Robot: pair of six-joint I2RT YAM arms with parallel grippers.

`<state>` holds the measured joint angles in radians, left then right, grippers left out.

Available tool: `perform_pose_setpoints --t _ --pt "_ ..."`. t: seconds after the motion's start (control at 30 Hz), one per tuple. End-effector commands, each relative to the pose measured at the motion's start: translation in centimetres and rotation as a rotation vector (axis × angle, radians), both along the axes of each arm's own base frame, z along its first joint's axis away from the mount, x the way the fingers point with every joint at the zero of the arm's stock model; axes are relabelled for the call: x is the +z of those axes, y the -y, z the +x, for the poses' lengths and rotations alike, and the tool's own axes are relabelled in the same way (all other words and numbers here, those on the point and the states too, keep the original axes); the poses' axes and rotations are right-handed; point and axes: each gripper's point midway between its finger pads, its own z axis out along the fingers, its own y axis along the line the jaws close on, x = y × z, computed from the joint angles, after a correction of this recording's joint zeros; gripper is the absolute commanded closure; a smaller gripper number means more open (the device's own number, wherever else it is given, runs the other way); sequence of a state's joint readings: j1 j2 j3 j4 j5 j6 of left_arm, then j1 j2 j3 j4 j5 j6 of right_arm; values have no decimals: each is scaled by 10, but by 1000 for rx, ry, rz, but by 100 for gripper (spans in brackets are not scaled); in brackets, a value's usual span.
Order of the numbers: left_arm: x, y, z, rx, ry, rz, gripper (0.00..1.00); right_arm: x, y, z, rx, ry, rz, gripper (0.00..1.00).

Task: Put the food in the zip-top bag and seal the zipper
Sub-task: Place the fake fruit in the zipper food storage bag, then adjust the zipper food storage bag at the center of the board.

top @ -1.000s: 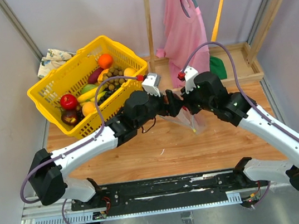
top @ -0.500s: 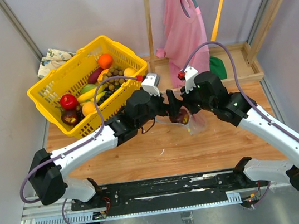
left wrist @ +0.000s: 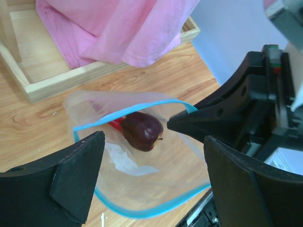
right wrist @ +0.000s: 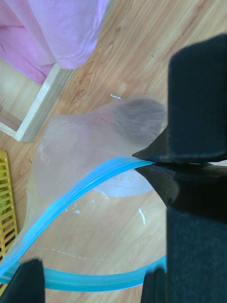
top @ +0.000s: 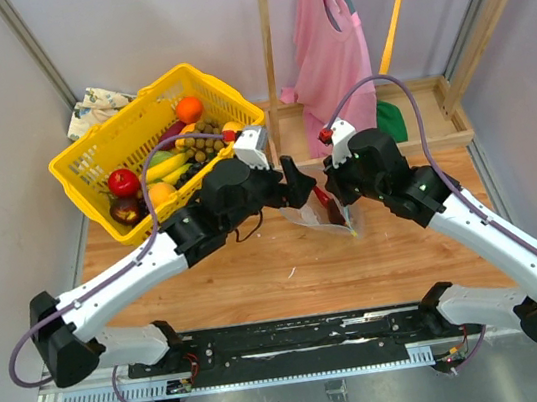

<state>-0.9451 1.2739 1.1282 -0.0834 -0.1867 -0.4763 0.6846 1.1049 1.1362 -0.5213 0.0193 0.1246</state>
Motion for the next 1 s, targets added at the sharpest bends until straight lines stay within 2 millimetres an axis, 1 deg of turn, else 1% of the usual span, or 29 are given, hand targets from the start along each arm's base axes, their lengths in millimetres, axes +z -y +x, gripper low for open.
perform_pose_setpoints --t 0.0,0.1,0.2,0.3,0.4,0.43,0.5,0.57,0.6,0.63,0.7,0.77,0.9,0.97 --pt "13 -25 -12 44 -32 18 13 10 5 3 -30 29 24 99" --pt "3 -35 -15 67 -62 53 16 11 7 4 -38 34 22 99" --pt "-9 -41 -16 85 -95 94 20 12 8 4 -42 39 22 99" --pt "-29 -43 -15 102 -136 150 24 11 9 3 -45 40 23 99" --pt "-47 -39 -15 96 -172 189 28 12 10 3 -47 43 24 99" --pt "-52 -36 -15 87 -182 197 31 12 10 3 -47 42 23 99" --pt "-59 -28 -17 56 -203 205 42 11 10 3 -47 42 19 99" --pt "-57 -20 -18 22 -210 203 57 10 12 4 -57 45 7 99" --pt "-55 -17 -18 9 -213 206 69 9 16 5 -72 48 -5 99" --pt "-52 -16 -17 7 -209 210 78 8 20 6 -83 51 -21 99" --pt "-45 -18 -15 17 -199 225 92 8 30 8 -118 66 -60 99" --pt "-38 -22 -13 27 -188 247 99 7 43 10 -161 84 -113 99" --pt "-31 -34 -10 59 -174 323 100 12 70 15 -244 132 -220 97" --pt "-26 -40 -8 72 -170 361 99 17 79 16 -271 155 -246 97"
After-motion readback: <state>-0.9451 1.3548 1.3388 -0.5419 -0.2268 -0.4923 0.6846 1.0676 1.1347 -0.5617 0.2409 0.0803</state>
